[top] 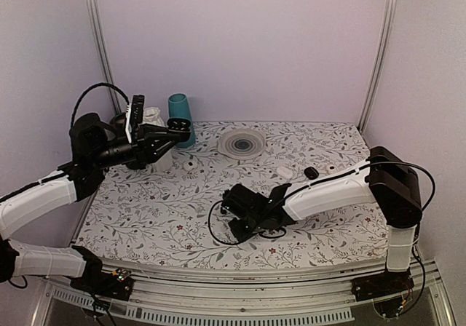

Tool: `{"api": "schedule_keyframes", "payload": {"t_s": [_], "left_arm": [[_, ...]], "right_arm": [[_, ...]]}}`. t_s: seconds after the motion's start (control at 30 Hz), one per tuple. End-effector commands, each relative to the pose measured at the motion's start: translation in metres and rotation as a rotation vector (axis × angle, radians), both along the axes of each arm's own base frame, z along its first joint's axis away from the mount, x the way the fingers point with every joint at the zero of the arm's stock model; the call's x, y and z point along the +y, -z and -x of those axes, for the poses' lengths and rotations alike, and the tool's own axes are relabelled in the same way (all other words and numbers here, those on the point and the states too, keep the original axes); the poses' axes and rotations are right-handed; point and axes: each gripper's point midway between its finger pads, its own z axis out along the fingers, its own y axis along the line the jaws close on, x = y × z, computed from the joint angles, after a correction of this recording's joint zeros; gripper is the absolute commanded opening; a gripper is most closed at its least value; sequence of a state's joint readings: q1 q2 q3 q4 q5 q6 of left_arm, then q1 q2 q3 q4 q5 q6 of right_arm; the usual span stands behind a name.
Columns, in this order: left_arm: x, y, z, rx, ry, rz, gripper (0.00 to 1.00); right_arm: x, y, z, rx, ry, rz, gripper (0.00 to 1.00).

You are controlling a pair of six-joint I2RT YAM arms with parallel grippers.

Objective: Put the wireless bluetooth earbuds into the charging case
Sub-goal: Move the left earbud to the center of the board.

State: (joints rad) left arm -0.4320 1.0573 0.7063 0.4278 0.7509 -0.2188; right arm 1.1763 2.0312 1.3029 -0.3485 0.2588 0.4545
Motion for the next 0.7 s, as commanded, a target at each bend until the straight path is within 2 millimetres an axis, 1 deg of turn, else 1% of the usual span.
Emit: {"api": "schedule_keyframes", "payload": {"t_s": [0.0, 0.1, 0.17, 0.27, 0.33, 0.47, 0.57, 0.63, 0.67], "left_arm": [[-0.007, 0.009, 0.002, -0.009, 0.015, -0.024, 0.0], [-0.01, 0.011, 0.002, -0.007, 0.018, -0.027, 0.0], [-0.012, 0.012, 0.002, -0.006, 0.023, -0.026, 0.0], [-0.016, 0.015, 0.003, -0.001, 0.033, -0.031, 0.0], [-0.02, 0.019, 0.004, 0.006, 0.041, -0.041, 0.0], [-0.029, 0.026, 0.006, 0.013, 0.052, -0.069, 0.0], [-0.033, 0.026, 0.008, 0.011, 0.059, -0.072, 0.0], [-0.033, 0.025, 0.008, 0.008, 0.055, -0.072, 0.0], [-0.033, 0.025, 0.008, 0.007, 0.054, -0.073, 0.0]], "right_arm": [[-0.028, -0.002, 0.007, 0.028, -0.006, 0.01, 0.08], [-0.044, 0.0, 0.012, 0.07, 0.024, 0.003, 0.08], [-0.049, 0.0, 0.015, 0.112, 0.055, -0.025, 0.08], [-0.047, -0.004, 0.02, 0.154, 0.064, -0.079, 0.09], [-0.045, -0.01, 0.021, 0.17, 0.068, -0.116, 0.11], [-0.05, -0.011, 0.015, 0.182, 0.09, -0.135, 0.13], [-0.052, -0.013, 0.012, 0.211, 0.104, -0.159, 0.14], [-0.048, -0.016, 0.013, 0.229, 0.101, -0.184, 0.18], [-0.046, -0.018, 0.013, 0.235, 0.098, -0.196, 0.22]]}}
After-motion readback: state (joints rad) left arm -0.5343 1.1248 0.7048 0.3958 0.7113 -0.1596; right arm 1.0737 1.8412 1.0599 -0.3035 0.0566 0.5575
